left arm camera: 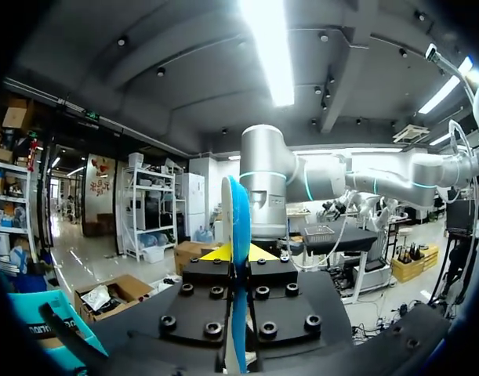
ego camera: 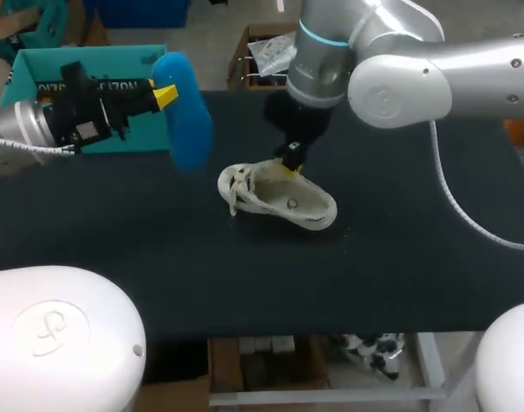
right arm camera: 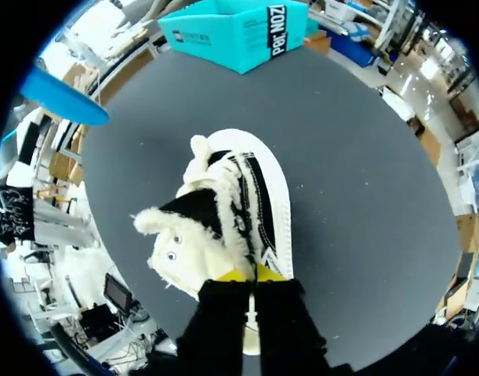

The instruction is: Open the shoe tongue, take the insole out of the shoe, put the insole back into the shoe, and pack the shoe into the shoebox

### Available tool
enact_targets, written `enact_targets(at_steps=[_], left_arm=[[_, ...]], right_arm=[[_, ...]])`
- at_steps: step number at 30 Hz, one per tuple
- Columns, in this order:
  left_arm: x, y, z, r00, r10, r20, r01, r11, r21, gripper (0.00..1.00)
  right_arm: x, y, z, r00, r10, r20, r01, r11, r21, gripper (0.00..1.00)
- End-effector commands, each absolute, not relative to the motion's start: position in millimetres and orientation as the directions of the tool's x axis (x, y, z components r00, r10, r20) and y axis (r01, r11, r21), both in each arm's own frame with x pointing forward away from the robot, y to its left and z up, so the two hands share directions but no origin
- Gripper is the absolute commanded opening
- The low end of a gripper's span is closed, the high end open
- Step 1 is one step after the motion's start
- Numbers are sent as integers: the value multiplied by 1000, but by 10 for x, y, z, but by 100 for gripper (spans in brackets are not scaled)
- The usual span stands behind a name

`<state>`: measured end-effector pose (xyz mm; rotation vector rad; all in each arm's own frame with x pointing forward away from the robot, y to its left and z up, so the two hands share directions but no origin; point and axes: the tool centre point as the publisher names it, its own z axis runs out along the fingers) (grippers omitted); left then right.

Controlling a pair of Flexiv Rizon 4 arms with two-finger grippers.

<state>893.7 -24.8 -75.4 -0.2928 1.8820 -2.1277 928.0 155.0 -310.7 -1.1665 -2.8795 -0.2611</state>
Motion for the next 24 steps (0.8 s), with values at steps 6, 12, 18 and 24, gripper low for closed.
enact_targets(at_steps=[6,12,18,24], left_arm=[[9429,-184,-725,-992,-99,-76,89,-136,-987,0],[9577,-109,-697,-993,-74,-89,99,-142,-985,0],[9701,-85,-734,-994,-62,-90,98,-143,-985,0],[9787,-50,-771,-996,-55,-76,84,-144,-986,0]], right_arm=[[9046,1626,-3033,-526,847,71,819,482,311,0],[8929,1604,-3046,-411,909,70,856,359,372,0],[8758,1570,-3151,-309,948,81,872,248,423,0],[8728,1544,-3283,-275,956,105,879,206,430,0]])
